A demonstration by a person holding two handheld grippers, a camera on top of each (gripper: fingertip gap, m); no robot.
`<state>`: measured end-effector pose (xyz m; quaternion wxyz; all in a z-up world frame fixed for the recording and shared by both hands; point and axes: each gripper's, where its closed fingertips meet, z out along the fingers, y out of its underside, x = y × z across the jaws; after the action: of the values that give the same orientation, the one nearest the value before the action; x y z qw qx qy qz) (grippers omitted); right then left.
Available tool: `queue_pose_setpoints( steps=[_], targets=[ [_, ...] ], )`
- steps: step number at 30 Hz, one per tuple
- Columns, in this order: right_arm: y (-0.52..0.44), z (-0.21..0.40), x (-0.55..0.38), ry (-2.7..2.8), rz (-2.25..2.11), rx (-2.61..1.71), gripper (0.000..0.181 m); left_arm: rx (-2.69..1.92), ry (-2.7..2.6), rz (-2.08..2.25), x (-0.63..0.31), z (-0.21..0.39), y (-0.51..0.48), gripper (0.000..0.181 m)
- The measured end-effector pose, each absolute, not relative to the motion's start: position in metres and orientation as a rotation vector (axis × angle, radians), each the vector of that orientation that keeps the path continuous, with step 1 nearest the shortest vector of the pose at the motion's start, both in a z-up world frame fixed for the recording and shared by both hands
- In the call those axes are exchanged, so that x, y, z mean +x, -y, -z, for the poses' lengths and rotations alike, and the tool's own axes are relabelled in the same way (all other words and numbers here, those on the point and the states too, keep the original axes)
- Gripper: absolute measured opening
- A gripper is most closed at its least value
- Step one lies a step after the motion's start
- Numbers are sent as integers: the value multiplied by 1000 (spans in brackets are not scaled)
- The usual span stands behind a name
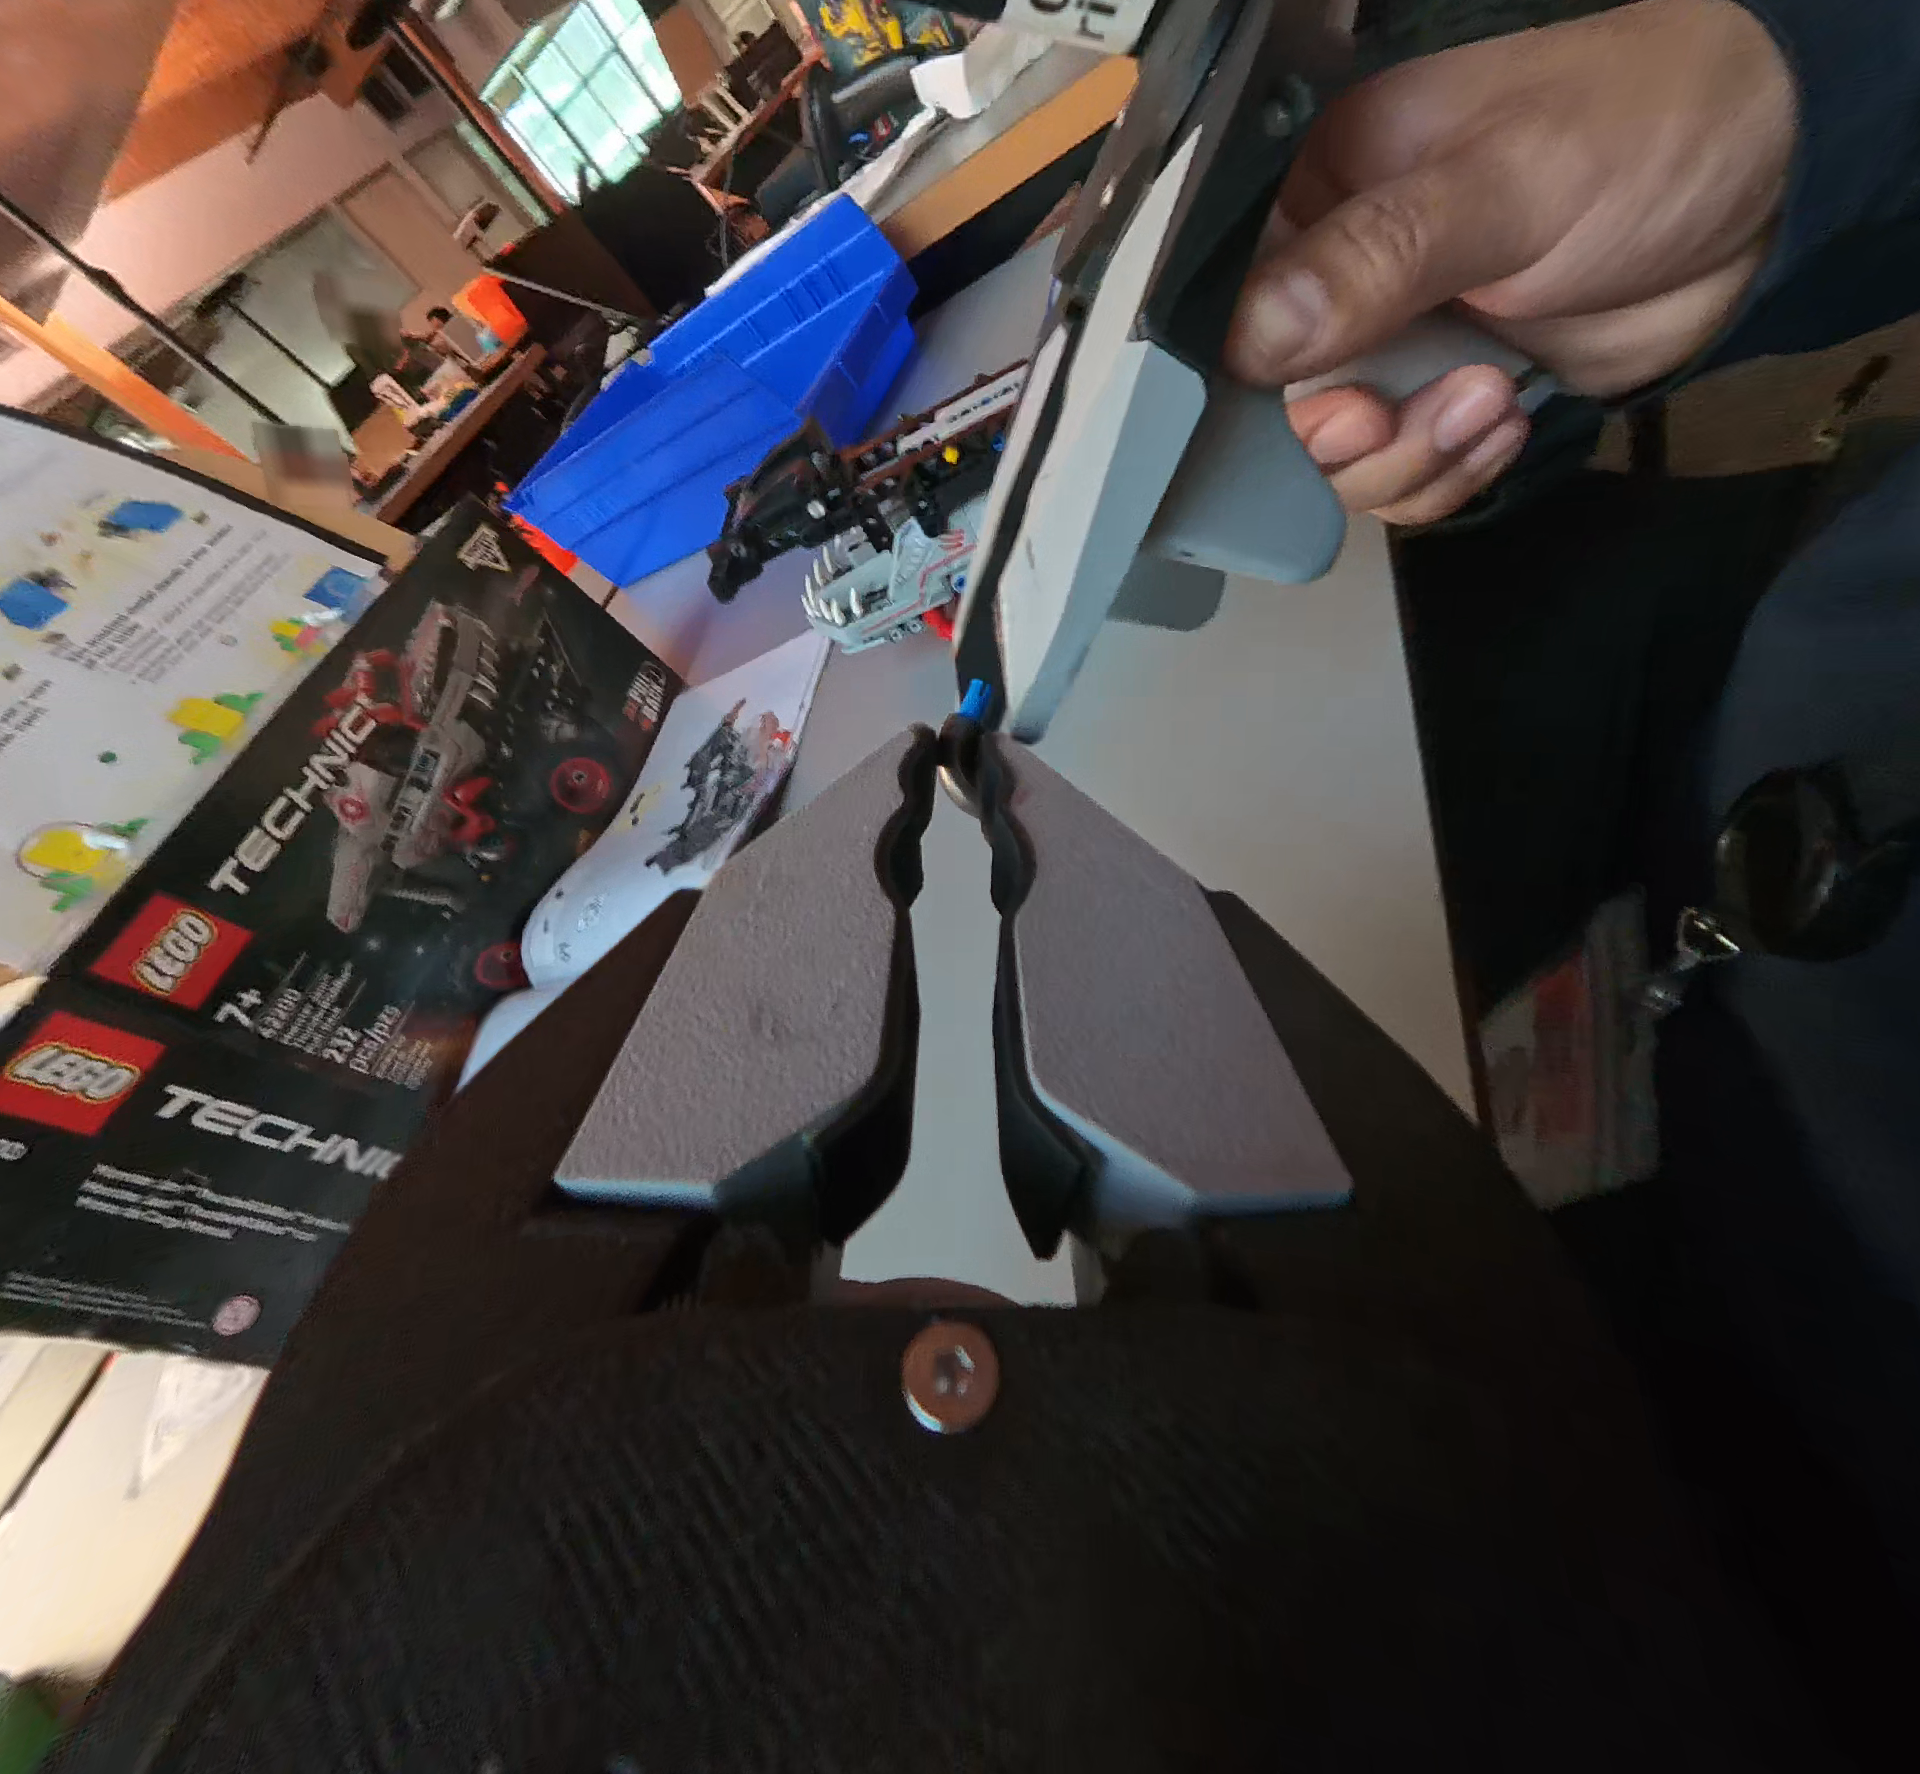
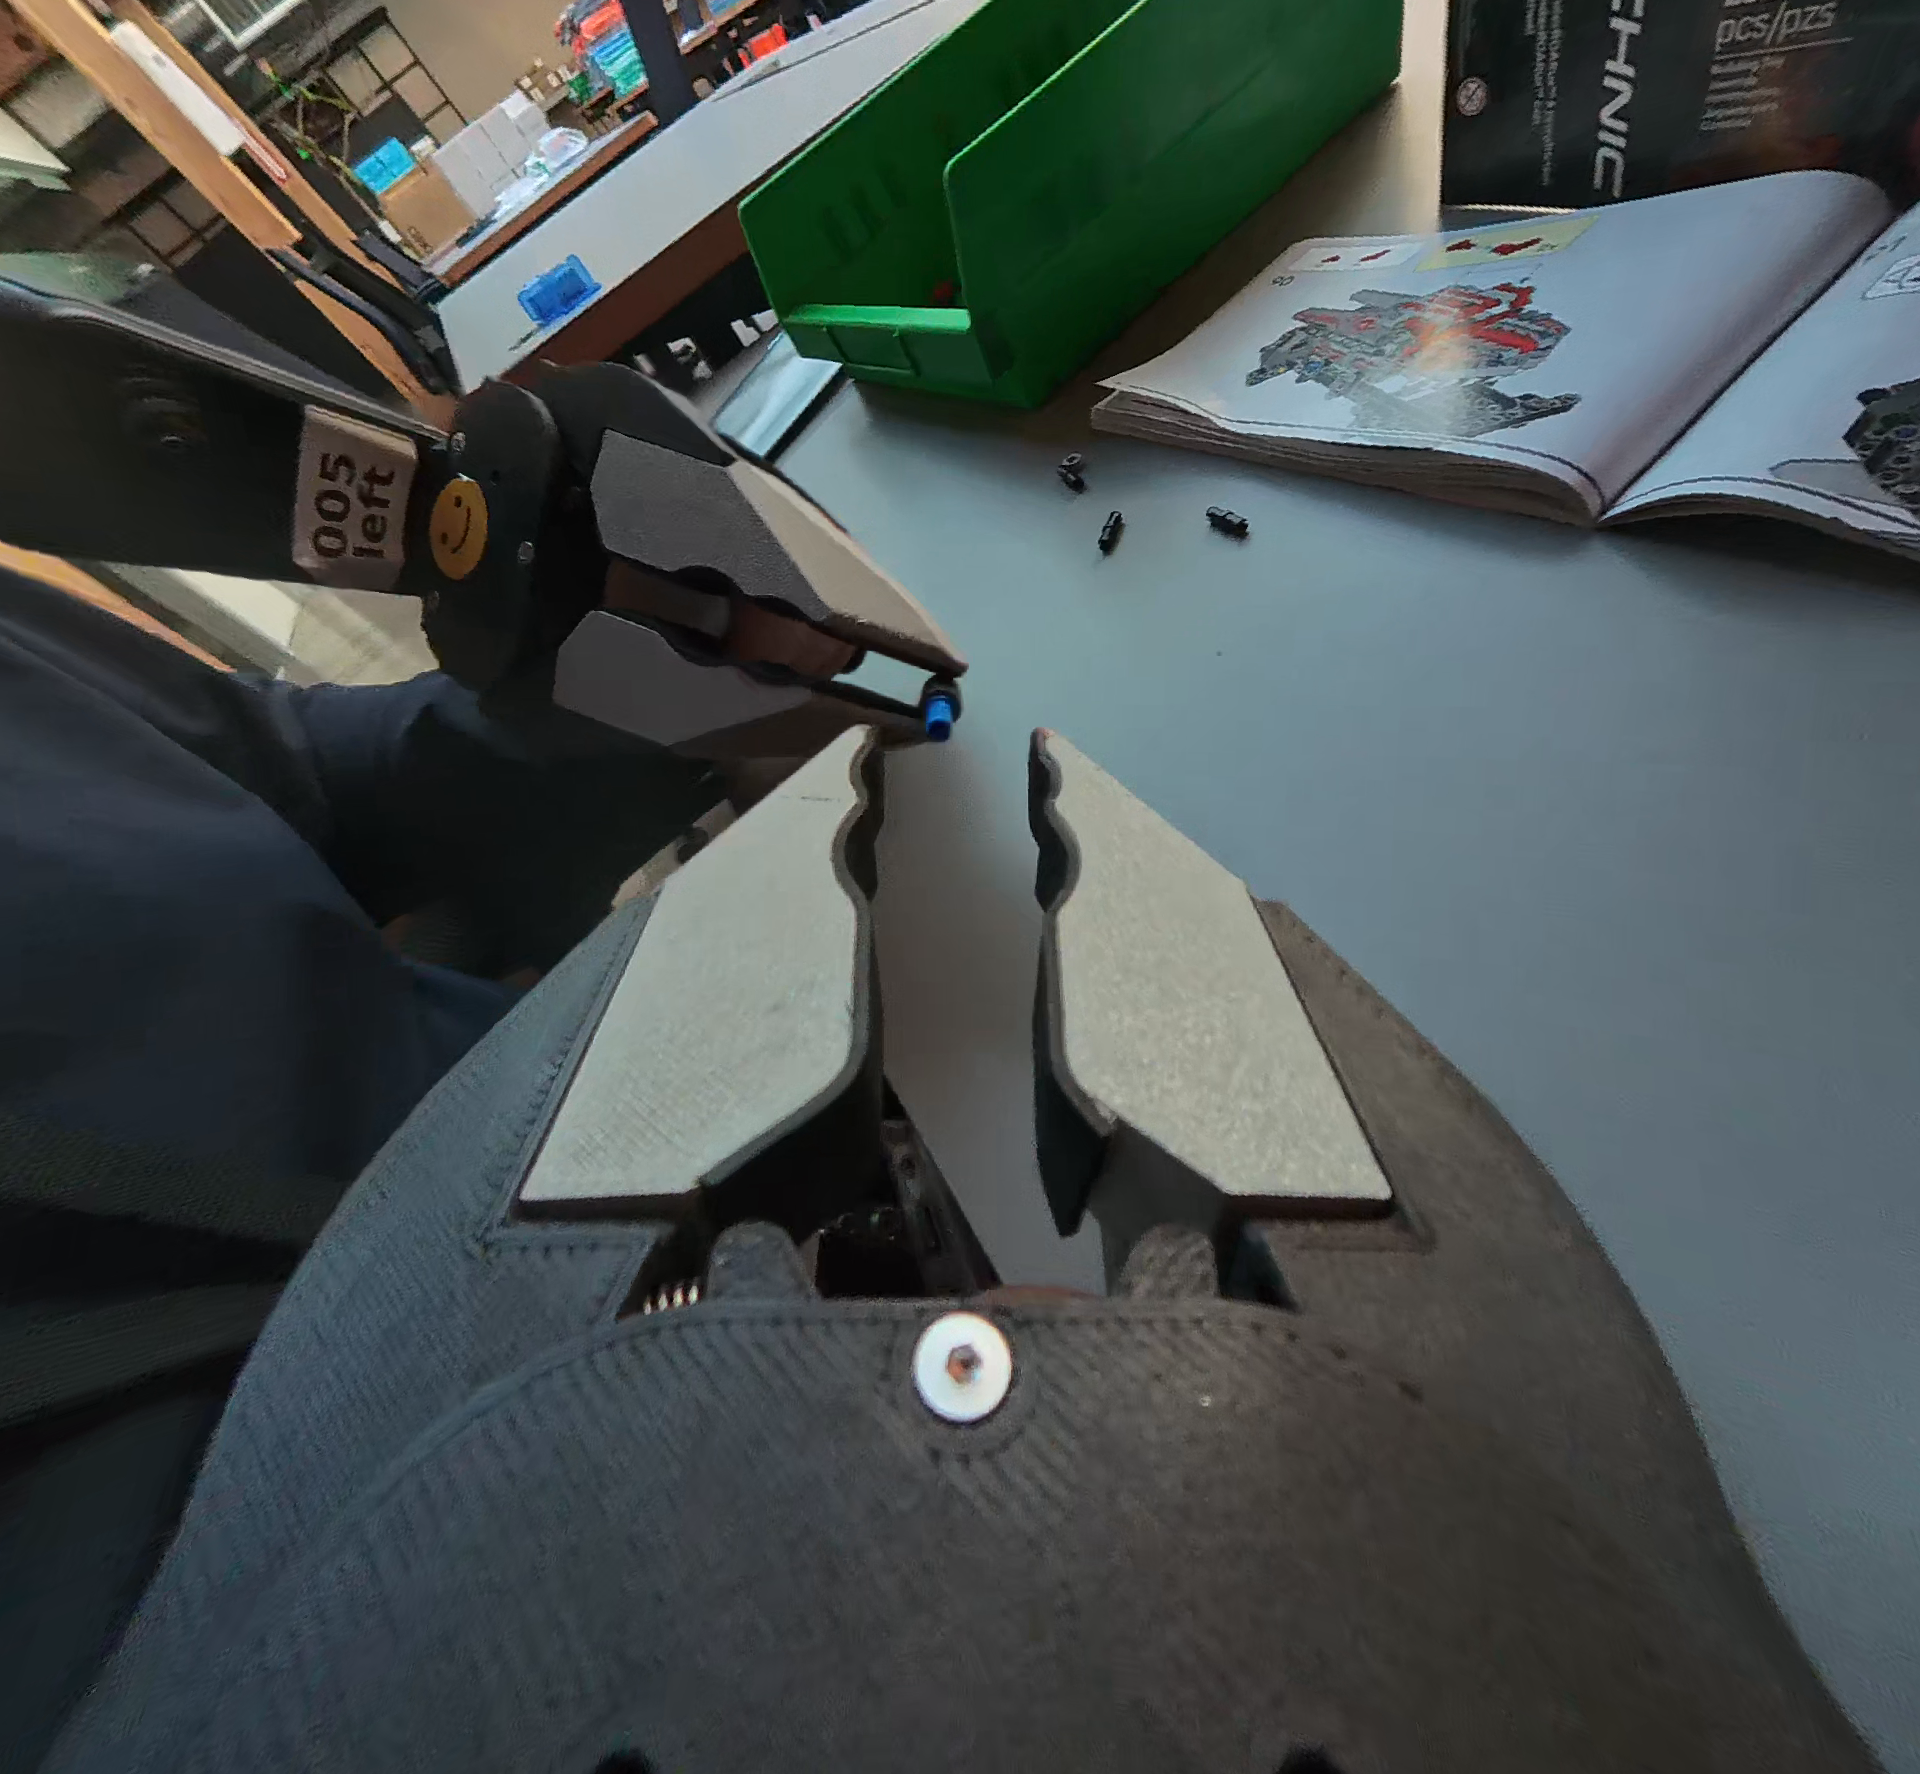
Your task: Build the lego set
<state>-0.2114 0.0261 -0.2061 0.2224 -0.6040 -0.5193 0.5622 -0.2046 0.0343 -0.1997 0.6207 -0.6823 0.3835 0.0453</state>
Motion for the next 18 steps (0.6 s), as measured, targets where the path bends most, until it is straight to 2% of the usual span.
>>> queue_pose_setpoints(
  steps=[1, 2, 4, 10, 12, 18],
  targets=[
    [-23, 203, -210, 1435, -1596, -1657, 20, -1556, -889, -123, -203, 198, -36, 5],
    [-21, 198, -207, 1429, -1642, -1647, 11, -1547, -908, -128, -200, 197, -36, 5],
    [-21, 195, -202, 1405, -1690, -1647, 9, -1524, -923, -115, -195, 193, -35, 5],
    [-22, 181, -190, 1286, -1927, -1648, 14, -1477, -1039, -91, -176, 188, -31, 5],
    [-25, 181, -188, 1289, -1906, -1657, 7, -1476, -1066, -90, -171, 187, -32, 5],
    [-31, 179, -179, 1306, -1785, -1640, 6, -1470, -1066, -101, -164, 184, -38, 5]
  ],
)
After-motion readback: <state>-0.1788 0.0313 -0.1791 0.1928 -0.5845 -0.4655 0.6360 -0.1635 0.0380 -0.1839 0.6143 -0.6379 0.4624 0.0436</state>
